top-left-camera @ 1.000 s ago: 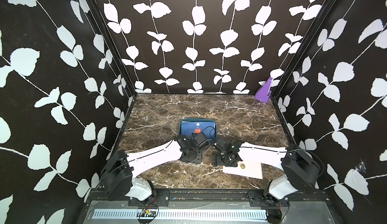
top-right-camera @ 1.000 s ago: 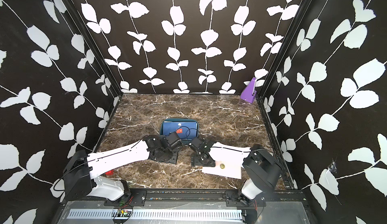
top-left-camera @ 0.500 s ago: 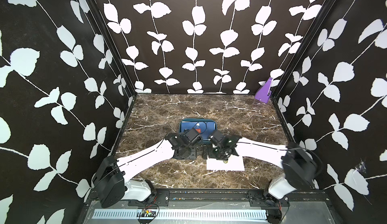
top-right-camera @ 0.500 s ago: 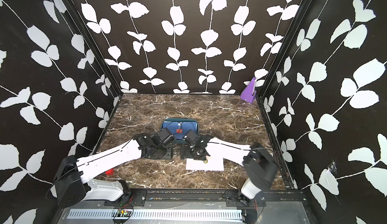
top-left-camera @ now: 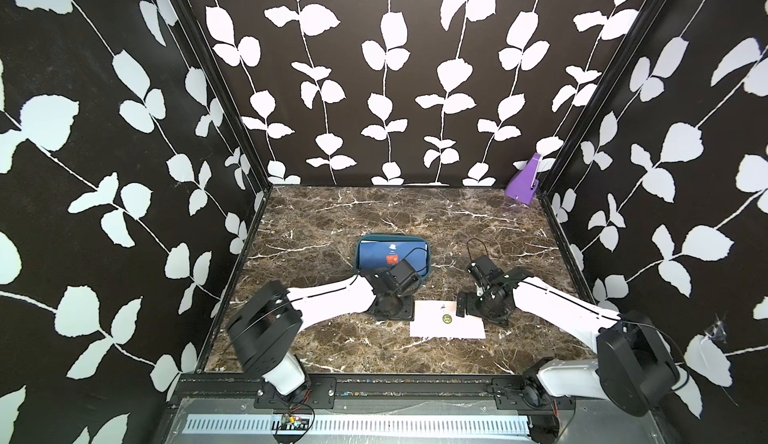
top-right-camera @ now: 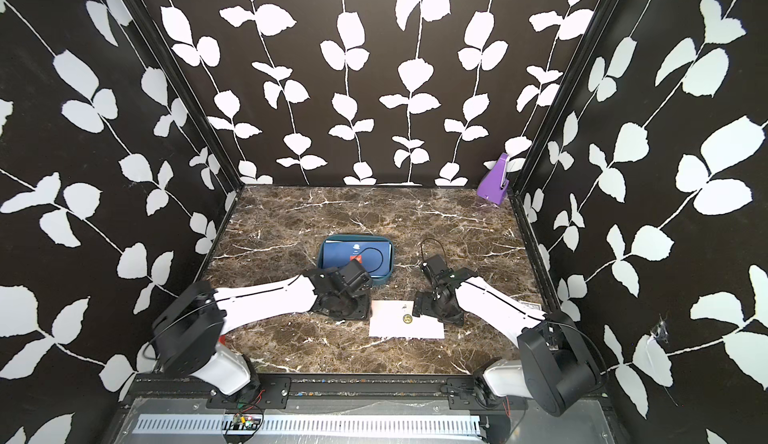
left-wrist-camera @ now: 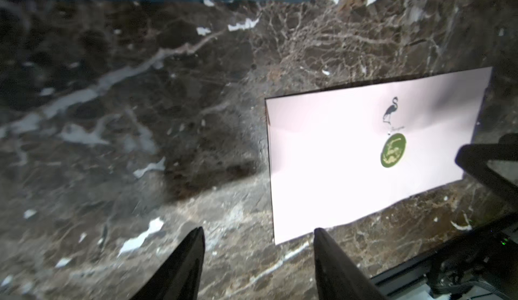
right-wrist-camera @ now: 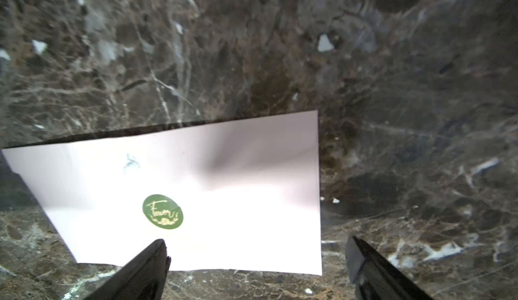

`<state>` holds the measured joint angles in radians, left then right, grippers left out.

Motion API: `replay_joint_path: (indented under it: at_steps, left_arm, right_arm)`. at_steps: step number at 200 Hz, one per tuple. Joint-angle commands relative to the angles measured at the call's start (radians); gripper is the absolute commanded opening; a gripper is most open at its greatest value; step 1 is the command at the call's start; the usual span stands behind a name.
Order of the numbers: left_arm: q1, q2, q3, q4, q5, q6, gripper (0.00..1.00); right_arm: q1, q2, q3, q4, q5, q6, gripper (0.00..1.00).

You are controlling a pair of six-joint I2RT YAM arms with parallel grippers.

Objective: Put the sealed envelopes into the storage box
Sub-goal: Pick up the envelope from the center of the board.

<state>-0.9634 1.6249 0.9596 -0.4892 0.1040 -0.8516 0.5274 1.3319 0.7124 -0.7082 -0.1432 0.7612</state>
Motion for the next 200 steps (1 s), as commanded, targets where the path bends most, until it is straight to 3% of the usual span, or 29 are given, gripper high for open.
replay_joint_path:
  at_steps: [1, 74, 117, 200]
  left_arm:
    - [-0.001, 0.050, 0.005, 0.113, 0.053, 0.032, 0.64]
    - [-0.001, 0.135, 0.001, 0.162, 0.095, 0.007, 0.67]
    - [-0.010, 0.139, 0.012, 0.132, 0.089, 0.015, 0.70]
    - [-0.031, 0.142, -0.023, 0.171, 0.089, -0.008, 0.77]
  right_arm:
    - [-0.012, 0.000, -0.044, 0.066, -0.060, -0.030, 0.99]
    - [-0.010, 0.070, -0.092, 0.239, -0.210, -0.018, 0.99]
    - [-0.001, 0.031, -0.101, 0.260, -0.238, -0.013, 0.99]
    - [0.060, 0.091, -0.082, 0.317, -0.248, 0.003, 0.99]
